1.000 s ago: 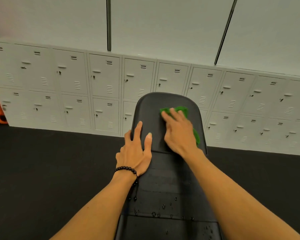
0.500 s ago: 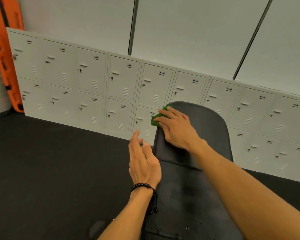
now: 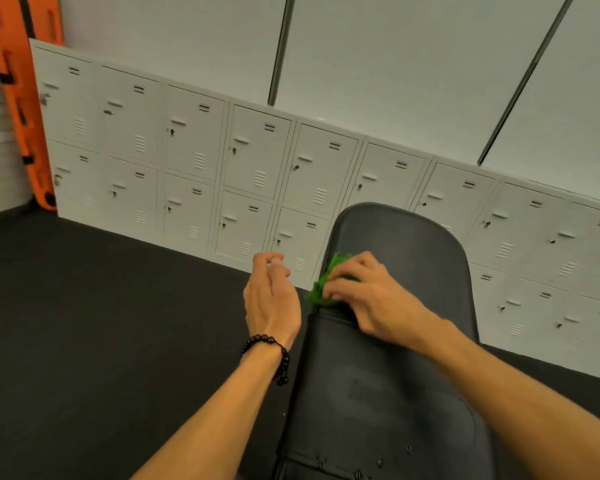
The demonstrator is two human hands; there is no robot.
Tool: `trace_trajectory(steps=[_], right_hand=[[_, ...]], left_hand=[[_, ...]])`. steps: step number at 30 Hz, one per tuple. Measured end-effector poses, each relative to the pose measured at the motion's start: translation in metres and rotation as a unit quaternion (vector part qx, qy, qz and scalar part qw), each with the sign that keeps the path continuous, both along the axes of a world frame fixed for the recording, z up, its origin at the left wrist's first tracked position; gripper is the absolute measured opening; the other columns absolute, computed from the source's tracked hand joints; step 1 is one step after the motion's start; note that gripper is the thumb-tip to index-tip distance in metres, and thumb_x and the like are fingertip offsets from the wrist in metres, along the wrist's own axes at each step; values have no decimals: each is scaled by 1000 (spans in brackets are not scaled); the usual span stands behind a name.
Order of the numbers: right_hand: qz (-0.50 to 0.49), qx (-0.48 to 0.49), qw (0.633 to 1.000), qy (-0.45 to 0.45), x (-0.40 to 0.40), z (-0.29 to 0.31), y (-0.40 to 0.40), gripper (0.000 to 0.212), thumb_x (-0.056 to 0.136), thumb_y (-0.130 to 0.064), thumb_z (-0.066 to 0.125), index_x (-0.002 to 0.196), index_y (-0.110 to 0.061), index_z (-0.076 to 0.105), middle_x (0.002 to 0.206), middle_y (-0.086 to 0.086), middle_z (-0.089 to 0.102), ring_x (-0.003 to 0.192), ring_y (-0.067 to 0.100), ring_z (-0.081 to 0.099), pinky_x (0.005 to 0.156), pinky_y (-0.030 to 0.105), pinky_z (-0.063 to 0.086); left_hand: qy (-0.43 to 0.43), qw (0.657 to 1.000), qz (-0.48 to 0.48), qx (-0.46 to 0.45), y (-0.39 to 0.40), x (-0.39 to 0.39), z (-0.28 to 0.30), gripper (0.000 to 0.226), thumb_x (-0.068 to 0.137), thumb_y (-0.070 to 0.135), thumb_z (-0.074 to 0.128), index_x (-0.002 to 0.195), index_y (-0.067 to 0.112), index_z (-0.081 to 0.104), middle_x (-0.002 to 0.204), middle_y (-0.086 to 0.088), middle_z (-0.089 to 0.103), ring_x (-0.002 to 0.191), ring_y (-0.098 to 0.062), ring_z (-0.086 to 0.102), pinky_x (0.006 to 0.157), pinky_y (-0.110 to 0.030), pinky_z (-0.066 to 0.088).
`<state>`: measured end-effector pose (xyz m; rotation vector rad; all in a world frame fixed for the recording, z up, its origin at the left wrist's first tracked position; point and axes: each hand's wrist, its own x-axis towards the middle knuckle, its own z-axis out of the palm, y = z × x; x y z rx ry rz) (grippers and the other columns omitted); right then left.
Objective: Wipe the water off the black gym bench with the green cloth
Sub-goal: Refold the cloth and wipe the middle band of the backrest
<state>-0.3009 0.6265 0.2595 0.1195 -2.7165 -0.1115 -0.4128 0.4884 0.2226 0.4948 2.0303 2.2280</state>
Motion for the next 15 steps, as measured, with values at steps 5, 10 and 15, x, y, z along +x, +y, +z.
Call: trace_trajectory(steps=[5,10,15], right_hand=[[-139,-45,988,43,-40,27,17,26,96,-13,55,113,-24,71,120,-1,58,108,25,39,80,56,45],[16,8,1000,-26,-5,-1,-26,20,86,-17,51,96,-23,68,106,0,58,103,25,44,73,40,40],[-55,51,997,-1,-38,24,20,32,86,-23,43,105,-23,69,117,1,60,111,26,46,81,44,41]], left_hand=[[24,999,-31,-24,9,1,20,22,100,33,35,97,27,57,90,6,64,87,-18,63,80,-46,53],[90,992,-55,-75,18,-11,29,9,97,31,50,89,29,55,92,10,62,78,-8,58,65,-29,45],[134,976,-133,-107,29,-23,44,12,99,29,52,99,22,61,100,8,64,88,-9,61,66,-18,43]])
